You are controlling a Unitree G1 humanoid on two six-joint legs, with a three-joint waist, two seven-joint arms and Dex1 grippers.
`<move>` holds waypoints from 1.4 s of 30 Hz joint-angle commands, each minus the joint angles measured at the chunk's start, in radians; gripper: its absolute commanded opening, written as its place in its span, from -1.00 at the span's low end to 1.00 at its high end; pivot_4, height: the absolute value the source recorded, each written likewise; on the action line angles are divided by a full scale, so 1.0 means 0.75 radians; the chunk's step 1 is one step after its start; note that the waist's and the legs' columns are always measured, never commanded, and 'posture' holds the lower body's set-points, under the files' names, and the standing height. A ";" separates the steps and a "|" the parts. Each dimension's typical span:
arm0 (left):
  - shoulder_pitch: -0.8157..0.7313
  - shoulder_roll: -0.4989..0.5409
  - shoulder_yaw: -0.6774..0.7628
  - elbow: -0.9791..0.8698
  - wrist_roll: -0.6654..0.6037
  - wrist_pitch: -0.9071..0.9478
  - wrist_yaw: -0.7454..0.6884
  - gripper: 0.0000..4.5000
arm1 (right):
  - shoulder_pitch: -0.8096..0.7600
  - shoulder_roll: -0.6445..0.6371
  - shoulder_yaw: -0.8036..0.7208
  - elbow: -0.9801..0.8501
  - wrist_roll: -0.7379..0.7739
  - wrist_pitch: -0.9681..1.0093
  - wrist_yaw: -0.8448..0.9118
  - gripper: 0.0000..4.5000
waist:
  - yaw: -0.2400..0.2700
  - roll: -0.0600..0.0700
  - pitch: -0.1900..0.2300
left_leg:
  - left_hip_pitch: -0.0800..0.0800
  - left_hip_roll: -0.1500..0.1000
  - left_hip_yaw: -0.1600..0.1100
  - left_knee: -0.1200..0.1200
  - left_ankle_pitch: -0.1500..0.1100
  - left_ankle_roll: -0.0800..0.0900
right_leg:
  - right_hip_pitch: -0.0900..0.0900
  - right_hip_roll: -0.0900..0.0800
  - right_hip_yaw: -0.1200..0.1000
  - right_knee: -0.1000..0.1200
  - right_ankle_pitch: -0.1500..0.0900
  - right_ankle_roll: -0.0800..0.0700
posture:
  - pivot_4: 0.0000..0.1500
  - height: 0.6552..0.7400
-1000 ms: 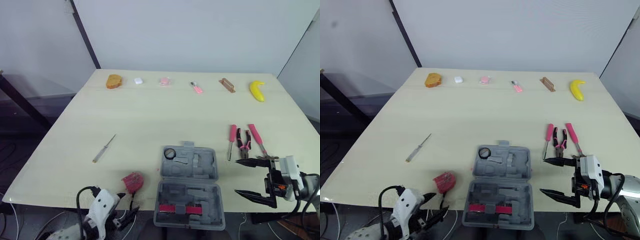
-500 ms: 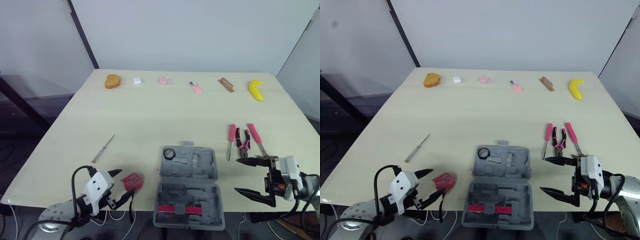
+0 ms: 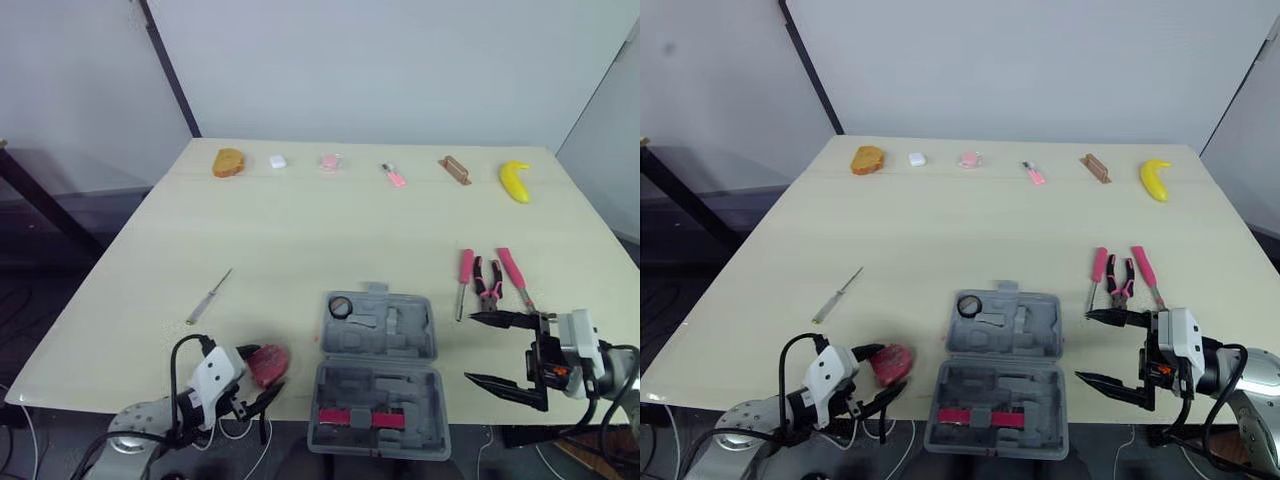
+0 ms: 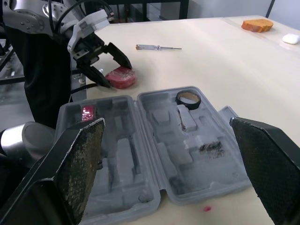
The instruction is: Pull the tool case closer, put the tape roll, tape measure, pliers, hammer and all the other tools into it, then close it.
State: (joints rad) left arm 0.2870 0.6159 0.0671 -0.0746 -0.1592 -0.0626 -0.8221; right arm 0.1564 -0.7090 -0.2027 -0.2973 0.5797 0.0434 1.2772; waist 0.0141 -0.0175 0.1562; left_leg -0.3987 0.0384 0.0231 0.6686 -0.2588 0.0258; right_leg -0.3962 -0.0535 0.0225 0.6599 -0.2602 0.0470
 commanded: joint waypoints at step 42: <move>-1.080 0.021 -0.371 0.263 -0.193 0.025 -0.897 0.34 | -0.046 0.033 0.083 -0.309 0.254 0.692 -0.512 1.00 | -0.003 -0.001 0.001 | -0.002 -0.002 -0.002 0.001 0.000 0.000 | 0.000 0.009 -0.001 0.003 0.003 0.005 | 1.00 1.00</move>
State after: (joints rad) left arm -0.4754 0.6703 -0.1933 0.1726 -0.3083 -0.0723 -1.5320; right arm 0.1458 -0.6955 -0.1272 -0.4483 0.6585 0.4543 0.9643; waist 0.0115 -0.0180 0.1568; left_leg -0.4002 0.0370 0.0219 0.6698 -0.2585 0.0258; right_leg -0.3964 -0.0464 0.0219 0.6620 -0.2581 0.0507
